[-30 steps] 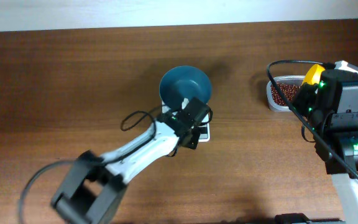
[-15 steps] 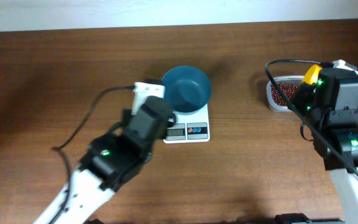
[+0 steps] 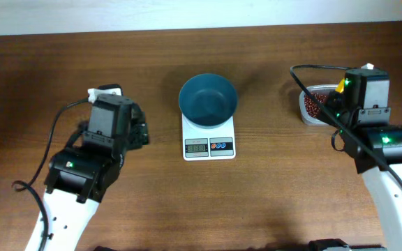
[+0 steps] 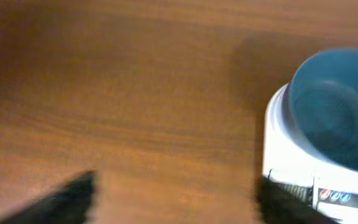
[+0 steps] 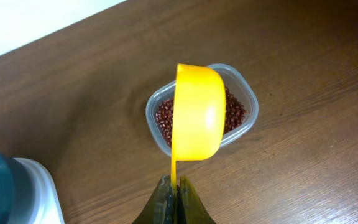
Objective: Scoop item into bowl and weigh 50g on scale
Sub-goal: 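Retract the left gripper from the scale back to the left side, then lower the yellow scoop into the red bean tub with the right gripper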
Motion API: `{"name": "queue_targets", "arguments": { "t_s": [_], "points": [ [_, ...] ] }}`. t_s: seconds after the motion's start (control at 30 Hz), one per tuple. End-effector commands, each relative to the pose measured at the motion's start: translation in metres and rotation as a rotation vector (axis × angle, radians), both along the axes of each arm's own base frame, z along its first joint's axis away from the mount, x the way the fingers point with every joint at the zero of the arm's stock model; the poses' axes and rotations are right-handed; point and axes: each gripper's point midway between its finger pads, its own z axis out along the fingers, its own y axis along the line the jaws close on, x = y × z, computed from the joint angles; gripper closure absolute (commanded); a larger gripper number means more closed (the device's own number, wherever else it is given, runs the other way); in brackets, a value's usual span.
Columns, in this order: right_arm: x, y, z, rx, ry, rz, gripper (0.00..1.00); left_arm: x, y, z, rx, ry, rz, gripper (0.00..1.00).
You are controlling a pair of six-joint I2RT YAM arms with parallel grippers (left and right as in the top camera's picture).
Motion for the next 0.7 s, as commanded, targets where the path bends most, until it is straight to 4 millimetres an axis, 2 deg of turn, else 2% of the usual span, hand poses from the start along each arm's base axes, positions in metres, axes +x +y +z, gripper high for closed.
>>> {"name": "queue_targets", "arguments": {
  "t_s": [0.0, 0.1, 0.17, 0.5, 0.67],
  "points": [
    [0.008, -0.002, 0.003, 0.002, -0.01, -0.008, 0.96, -0.013, -0.015, -0.009, -0.054, 0.087, -0.11, 0.01],
    [0.014, -0.002, 0.003, 0.002, -0.022, -0.008, 0.96, -0.021, -0.046, -0.013, 0.003, 0.125, -0.457, 0.01],
    [0.02, -0.002, 0.006, 0.003, -0.043, -0.008, 0.96, -0.028, -0.057, -0.015, 0.055, 0.138, -0.635, 0.01],
    [0.021, -0.002, 0.007, 0.003, -0.051, -0.008, 0.96, -0.03, -0.043, -0.022, 0.087, 0.179, -0.623, 0.01],
    [0.02, -0.002, 0.007, 0.003, -0.047, -0.008, 0.96, -0.04, -0.05, -0.026, 0.069, 0.208, -0.696, 0.01]
  ]
}}
